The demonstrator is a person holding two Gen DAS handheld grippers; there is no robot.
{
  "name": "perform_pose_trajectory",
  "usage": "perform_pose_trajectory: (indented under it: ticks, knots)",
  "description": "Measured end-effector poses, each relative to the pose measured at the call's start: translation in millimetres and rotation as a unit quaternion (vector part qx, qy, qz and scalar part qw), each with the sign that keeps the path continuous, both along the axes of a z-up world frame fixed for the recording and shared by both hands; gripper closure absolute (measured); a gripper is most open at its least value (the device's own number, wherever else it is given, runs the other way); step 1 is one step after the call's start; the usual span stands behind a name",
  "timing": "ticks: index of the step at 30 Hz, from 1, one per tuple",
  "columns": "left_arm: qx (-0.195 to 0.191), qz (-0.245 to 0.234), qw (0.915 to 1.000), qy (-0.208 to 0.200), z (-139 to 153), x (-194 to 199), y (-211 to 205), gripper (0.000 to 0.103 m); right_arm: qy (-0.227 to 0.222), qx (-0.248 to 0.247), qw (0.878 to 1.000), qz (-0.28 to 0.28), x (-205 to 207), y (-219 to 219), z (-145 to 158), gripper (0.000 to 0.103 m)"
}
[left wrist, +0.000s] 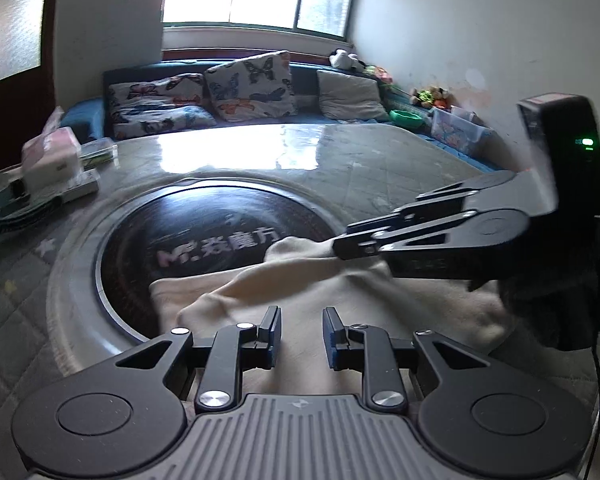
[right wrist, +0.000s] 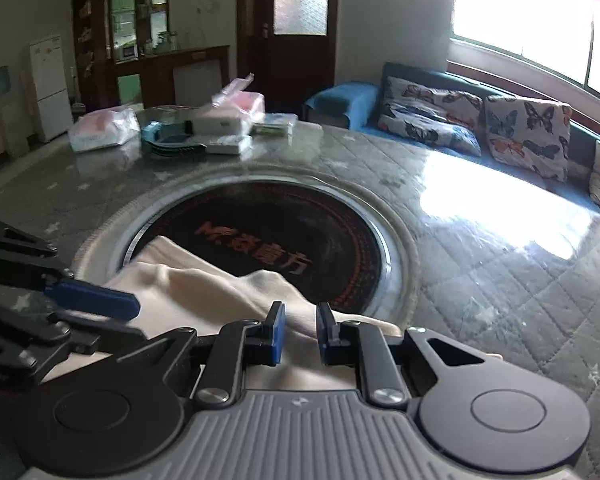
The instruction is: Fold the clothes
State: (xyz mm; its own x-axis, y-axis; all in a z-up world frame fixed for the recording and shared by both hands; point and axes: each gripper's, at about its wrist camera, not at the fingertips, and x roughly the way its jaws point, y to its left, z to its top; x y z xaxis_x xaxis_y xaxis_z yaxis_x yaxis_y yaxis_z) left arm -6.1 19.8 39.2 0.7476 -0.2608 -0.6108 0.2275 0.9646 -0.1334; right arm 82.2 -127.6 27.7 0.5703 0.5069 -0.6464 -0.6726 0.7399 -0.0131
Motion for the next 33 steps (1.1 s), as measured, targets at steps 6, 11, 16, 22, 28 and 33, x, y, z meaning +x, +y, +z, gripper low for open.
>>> perform_pose_trajectory:
  ticks: [6,11,16,22,28,33]
  knots:
    - [-0.003,0.022,0.9997,0.006,-1,-13,12,0.078,0.012,-0.019,1.0,0.007,2,19,-10,0.088]
    - [-0.009,0.041,0.9991,0.006,0,-26,23,0.077,0.005,-0.014,1.0,0.006,-2,21,-6,0.088]
    - [-0.009,0.048,0.9988,0.001,-2,-32,25,0.077,-0.001,-0.014,1.0,0.022,-20,20,4,0.087]
    - [-0.006,0.058,0.9983,-0.005,-1,-38,26,0.076,0.001,-0.005,1.0,0.031,-43,17,9,0.083]
    - [-0.005,0.072,0.9974,-0.004,-3,-47,32,0.076,-0.004,0.007,0.999,0.053,-78,14,5,0.083]
    - [-0.005,0.081,0.9967,0.003,-8,-52,33,0.068,-0.025,-0.013,0.998,0.065,-96,19,-4,0.082]
